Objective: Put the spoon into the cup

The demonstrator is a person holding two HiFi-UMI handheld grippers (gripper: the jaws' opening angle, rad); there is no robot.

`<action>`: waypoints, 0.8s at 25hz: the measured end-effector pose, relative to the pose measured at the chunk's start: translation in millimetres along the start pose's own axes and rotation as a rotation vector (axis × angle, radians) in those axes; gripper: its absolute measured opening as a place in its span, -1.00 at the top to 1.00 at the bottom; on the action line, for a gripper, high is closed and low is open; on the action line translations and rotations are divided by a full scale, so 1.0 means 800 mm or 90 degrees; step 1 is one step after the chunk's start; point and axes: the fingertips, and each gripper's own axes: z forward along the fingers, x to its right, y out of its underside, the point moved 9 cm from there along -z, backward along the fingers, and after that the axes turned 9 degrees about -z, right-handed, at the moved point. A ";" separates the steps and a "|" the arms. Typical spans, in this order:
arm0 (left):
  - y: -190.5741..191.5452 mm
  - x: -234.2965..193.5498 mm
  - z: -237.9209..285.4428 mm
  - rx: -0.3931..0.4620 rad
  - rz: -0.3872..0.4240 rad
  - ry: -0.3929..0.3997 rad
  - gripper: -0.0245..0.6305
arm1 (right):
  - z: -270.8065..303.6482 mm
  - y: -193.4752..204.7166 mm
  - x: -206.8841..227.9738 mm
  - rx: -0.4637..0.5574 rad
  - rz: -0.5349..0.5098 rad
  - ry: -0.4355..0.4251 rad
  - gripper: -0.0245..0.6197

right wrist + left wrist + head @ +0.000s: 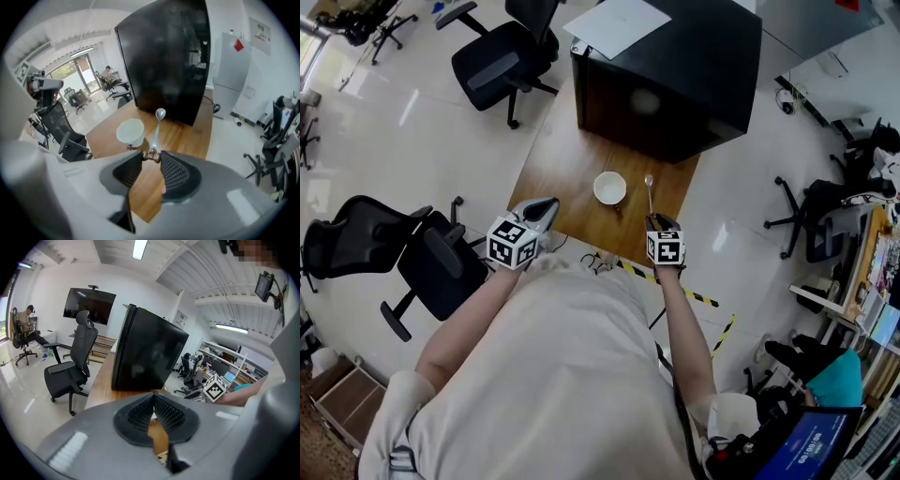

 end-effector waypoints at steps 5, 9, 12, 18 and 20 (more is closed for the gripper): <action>0.001 -0.003 -0.002 0.010 -0.004 0.002 0.92 | -0.007 -0.037 -0.013 -0.016 -0.031 -0.046 0.54; 0.003 -0.007 -0.009 0.018 -0.009 -0.003 0.92 | 0.005 -0.058 -0.028 -0.040 -0.055 -0.078 0.54; 0.006 -0.010 -0.014 0.023 -0.013 -0.006 0.92 | 0.018 -0.067 -0.038 -0.062 -0.076 -0.098 0.54; 0.013 -0.019 -0.026 0.031 -0.024 -0.016 0.92 | 0.037 -0.073 -0.058 -0.118 -0.116 -0.107 0.54; 0.013 -0.021 -0.029 0.035 -0.027 -0.019 0.92 | 0.043 -0.072 -0.062 -0.139 -0.128 -0.118 0.54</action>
